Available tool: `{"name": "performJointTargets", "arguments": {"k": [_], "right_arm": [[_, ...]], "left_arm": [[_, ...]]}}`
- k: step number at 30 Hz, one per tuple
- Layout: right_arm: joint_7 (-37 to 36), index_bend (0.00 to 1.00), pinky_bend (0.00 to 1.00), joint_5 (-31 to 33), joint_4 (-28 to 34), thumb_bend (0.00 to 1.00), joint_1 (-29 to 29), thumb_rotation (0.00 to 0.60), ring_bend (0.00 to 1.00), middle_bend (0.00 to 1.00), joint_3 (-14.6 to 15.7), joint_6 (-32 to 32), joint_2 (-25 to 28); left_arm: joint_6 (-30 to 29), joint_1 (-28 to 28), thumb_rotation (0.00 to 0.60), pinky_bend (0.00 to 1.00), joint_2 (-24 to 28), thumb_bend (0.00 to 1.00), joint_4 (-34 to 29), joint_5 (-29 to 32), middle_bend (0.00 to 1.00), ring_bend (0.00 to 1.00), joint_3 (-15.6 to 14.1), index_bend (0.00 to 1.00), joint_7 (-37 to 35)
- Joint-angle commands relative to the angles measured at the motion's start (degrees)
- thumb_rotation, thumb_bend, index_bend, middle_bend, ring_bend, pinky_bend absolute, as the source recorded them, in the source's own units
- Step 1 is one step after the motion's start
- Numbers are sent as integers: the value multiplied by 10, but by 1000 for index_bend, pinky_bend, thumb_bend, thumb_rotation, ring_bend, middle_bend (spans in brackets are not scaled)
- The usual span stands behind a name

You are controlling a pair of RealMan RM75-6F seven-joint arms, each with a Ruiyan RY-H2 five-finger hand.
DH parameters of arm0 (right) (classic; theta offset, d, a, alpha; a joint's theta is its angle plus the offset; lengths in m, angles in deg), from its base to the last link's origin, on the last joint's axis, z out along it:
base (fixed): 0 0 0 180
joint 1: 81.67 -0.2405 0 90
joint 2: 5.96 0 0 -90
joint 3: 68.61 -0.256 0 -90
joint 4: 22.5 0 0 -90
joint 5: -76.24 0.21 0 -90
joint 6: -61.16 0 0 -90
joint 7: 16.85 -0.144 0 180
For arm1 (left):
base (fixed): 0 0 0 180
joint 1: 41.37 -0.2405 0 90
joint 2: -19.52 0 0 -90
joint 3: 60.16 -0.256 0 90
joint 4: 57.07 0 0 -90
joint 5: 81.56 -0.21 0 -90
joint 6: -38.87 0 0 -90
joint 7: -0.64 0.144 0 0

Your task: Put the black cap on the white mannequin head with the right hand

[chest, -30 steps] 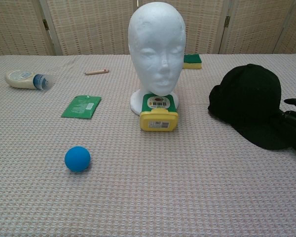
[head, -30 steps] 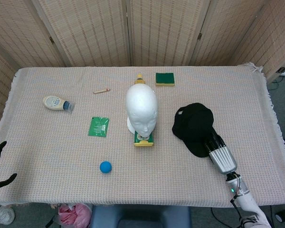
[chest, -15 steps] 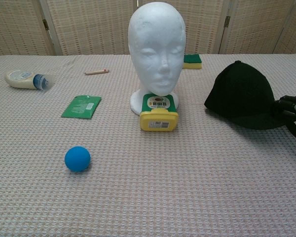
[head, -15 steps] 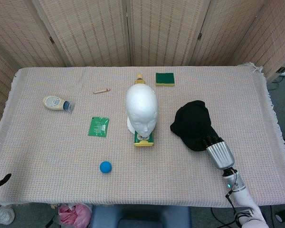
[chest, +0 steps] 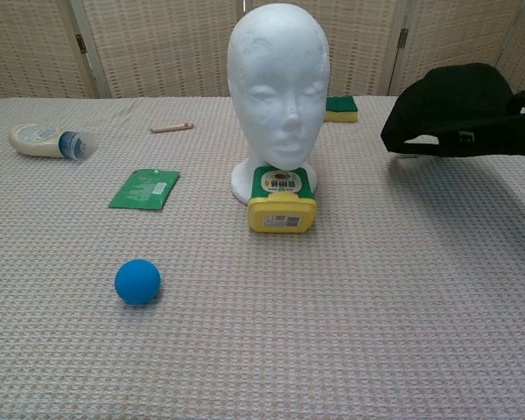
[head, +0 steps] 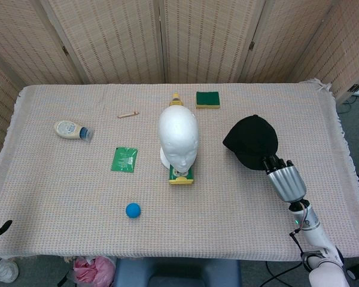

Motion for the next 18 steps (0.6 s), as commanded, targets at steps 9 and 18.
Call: {"name": "performJointTargets", "arguments": {"k": [9,18], "right_arm": [[90,1000,1000,20,23,748,-56,600,813,872,-20,62,67],[116,1000,1000,30,55,751,-125,600,813,872,-40,104,68]], "left_arm": [[2,0,600,171,-1,185,-1,-1,0,0,0,0,7],[4,0,600,171,-2,185,-2,-1,0,0,0,0,11]]}}
